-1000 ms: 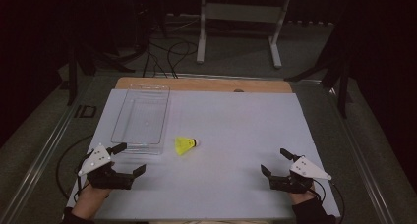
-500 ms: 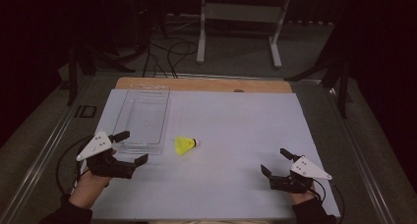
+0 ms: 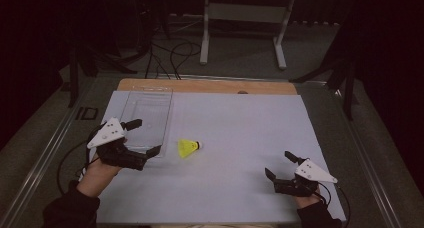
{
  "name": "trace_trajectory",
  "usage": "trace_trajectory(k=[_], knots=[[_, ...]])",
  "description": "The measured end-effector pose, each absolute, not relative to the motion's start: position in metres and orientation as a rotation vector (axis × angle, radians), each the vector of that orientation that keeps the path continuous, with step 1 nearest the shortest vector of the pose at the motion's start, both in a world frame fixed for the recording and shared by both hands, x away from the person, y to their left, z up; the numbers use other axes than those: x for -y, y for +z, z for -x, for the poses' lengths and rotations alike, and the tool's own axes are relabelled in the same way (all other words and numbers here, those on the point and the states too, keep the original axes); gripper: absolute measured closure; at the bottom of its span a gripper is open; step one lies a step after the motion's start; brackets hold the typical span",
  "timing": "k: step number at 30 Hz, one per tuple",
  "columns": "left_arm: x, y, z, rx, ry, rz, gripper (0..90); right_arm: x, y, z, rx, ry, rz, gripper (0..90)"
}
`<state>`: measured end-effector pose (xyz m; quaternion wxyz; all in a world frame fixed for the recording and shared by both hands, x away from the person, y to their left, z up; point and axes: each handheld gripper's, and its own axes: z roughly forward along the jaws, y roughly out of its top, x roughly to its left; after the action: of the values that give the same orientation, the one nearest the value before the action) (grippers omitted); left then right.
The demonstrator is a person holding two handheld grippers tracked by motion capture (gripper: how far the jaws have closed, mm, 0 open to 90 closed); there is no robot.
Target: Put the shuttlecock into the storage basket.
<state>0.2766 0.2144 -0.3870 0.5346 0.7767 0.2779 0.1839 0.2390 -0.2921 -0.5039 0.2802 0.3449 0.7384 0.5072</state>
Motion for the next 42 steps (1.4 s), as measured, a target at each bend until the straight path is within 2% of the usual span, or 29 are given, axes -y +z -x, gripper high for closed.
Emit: trace_trajectory(k=[17,34,42], knots=[[-0.167,-0.385,-0.296,-0.629,0.355,-1.934,0.0,0.292,-0.504,-0.239,-1.982,1.369,-0.916,8.8],[-0.128,-0.431,-0.310,-0.709,0.275,-2.047,0.1,0.291,-0.504,-0.239,-1.992,1.376,-0.920,8.8],[-0.121,-0.451,-0.312,-0.774,0.273,-2.095,3.8,0.291,-0.504,-0.239,-1.995,1.377,-0.917,8.8]])
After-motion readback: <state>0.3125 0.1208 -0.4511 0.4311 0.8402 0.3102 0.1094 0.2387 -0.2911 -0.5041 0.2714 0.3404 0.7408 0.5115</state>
